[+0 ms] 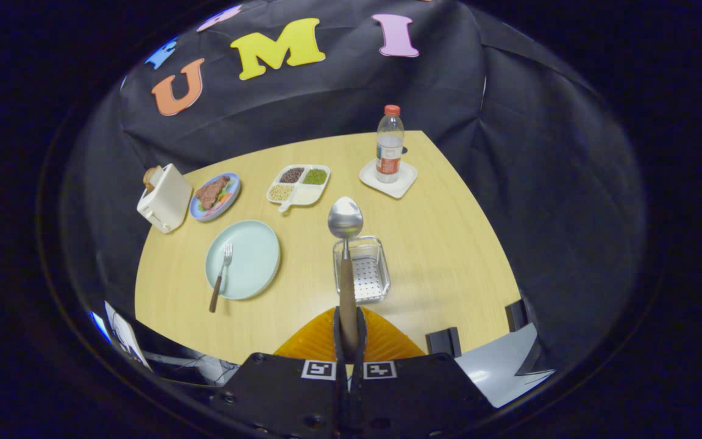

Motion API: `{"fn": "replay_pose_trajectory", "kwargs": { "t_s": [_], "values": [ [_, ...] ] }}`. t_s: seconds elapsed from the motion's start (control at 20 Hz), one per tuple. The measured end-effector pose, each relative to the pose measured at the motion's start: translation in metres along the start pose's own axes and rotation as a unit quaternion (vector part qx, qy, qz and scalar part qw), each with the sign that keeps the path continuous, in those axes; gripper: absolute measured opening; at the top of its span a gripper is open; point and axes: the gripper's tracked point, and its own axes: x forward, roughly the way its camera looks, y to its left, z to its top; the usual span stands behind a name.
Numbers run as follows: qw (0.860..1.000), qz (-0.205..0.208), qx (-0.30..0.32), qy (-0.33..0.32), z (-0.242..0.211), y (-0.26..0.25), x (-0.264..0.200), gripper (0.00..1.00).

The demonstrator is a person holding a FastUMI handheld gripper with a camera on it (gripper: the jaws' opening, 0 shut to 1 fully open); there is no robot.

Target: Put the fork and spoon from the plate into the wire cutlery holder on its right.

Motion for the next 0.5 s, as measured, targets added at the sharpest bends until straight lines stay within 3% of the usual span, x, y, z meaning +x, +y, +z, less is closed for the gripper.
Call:
{"fn": "replay_pose_trajectory", "kwargs": {
  "t_s": [0.5],
  "values": [
    [0.999, -0.011, 0.001, 0.037, -0.033, -0.009, 0.025, 0.02]
  ]
}}
